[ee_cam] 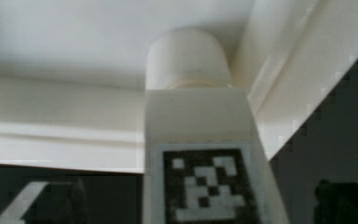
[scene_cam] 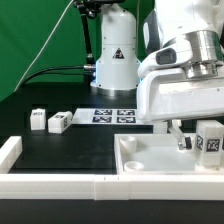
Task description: Assemble one leg
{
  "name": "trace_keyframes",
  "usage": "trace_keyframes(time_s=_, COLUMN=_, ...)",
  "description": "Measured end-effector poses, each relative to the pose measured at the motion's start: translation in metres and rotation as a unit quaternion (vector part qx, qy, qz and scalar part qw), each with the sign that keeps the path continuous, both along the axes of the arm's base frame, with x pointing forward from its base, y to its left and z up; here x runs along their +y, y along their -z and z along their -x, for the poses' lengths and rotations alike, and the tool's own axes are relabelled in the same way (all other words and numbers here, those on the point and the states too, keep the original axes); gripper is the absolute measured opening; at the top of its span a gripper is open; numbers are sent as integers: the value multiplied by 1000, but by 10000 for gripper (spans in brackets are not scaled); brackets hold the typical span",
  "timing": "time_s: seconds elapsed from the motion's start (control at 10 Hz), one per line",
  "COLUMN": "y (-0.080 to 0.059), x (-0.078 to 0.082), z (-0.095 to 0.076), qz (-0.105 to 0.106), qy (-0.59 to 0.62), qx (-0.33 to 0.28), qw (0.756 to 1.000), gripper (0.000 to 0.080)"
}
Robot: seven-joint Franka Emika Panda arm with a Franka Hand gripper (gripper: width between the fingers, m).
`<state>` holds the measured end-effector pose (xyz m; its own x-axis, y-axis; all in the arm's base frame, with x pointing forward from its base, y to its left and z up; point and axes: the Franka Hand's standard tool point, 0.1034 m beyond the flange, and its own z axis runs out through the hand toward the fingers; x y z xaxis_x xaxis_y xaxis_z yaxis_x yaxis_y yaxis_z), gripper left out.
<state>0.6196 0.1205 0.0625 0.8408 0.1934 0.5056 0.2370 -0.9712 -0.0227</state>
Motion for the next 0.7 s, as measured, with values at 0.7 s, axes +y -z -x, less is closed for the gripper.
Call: trace_keyframes(time_s=0.7, y=1, x=6, z=10, qz=-3, qy=8, qx=81, qw=997, gripper=649)
